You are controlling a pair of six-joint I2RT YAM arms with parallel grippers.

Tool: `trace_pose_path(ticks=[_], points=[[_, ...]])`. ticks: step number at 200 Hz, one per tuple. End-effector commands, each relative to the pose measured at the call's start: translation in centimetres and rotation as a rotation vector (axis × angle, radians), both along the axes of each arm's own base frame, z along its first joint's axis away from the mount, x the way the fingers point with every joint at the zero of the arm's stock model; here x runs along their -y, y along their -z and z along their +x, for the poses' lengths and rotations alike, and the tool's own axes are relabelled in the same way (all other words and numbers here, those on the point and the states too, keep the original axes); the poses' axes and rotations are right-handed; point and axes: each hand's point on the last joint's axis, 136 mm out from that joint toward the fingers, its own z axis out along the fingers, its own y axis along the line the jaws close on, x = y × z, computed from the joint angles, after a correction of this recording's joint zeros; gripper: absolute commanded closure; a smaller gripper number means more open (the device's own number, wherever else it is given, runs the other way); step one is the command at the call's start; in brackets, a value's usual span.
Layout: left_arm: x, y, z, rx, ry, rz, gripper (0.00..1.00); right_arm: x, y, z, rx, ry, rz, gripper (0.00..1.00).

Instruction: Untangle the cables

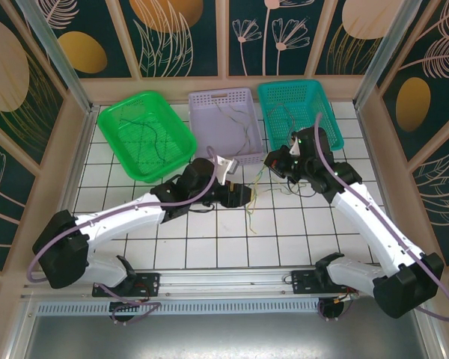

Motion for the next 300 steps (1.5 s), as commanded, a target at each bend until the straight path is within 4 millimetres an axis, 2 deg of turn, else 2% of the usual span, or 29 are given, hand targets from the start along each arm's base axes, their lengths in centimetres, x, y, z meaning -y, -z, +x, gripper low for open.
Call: trace_pose_path(ticks=[1,29,58,73,91,96,110,126,139,160,185,215,229,250,269,281,300], points=[[0.9,0.2,-0.4,0.021,0.047,-0.027,0.47,-0.4,-1.2,-0.2,-0.001,-0.020,0.053,1.00],[1.0,1.4,0.2,0.012,0.027,0.011,0.56,-0.6,-1.5,-0.3,-0.017,-0.027,0.088,1.00],[1.1,0.0,0.6,0.034,0.007,-0.027,1.00,-0.5,-1.4,-0.3,-0.029,-0.029,0.102,1.00],[0.8,-0.6,0.7,0.044,-0.006,-0.034,1.00,0.3,-1.2,-0.1,-0.032,-0.011,0.089,0.99],[0.3,-1.3,0.5,0.052,-0.019,-0.046,1.00,2.2,-0.9,-0.3,-0.044,0.063,0.060,0.63],[0.1,-1.4,0.5,0.051,-0.027,-0.048,1.00,3.0,-0.8,-0.5,-0.052,0.097,0.051,0.56],[-0.1,-1.3,0.4,0.045,-0.030,-0.049,1.00,5.4,-0.1,-1.3,-0.086,0.219,0.041,0.43],[-0.2,-1.2,0.2,0.038,-0.031,-0.048,1.00,6.8,0.7,-2.9,-0.138,0.337,0.118,0.37],[-0.2,-1.1,0.2,0.035,-0.030,-0.049,1.00,6.5,2.8,-4.2,-0.223,0.393,0.246,0.36],[-0.1,-1.4,0.0,0.033,-0.019,-0.061,1.00,3.8,6.2,-4.9,-0.334,0.420,0.497,0.36],[0.0,-1.2,-0.3,0.026,-0.003,-0.060,1.00,2.1,7.2,-3.1,-0.355,0.482,0.659,0.36],[0.1,-1.4,-0.4,0.021,0.005,-0.073,1.00,0.5,9.5,-1.7,-0.430,0.503,0.660,0.38],[0.1,-1.4,-0.6,0.016,0.011,-0.074,1.00,0.5,9.7,-0.6,-0.410,0.525,0.677,0.40],[-0.2,-1.0,-0.7,0.011,0.003,-0.063,1.00,0.4,8.4,0.9,-0.369,0.524,0.678,0.43],[-0.4,-0.9,-0.7,0.012,-0.005,-0.065,1.00,-0.1,8.3,0.9,-0.381,0.505,0.639,0.44],[-0.5,-0.9,-0.6,0.013,-0.014,-0.063,1.00,-0.2,8.7,0.5,-0.394,0.497,0.636,0.50],[-0.5,-0.7,-0.5,0.010,-0.016,-0.056,1.00,-0.1,8.6,0.2,-0.388,0.502,0.638,0.47]])
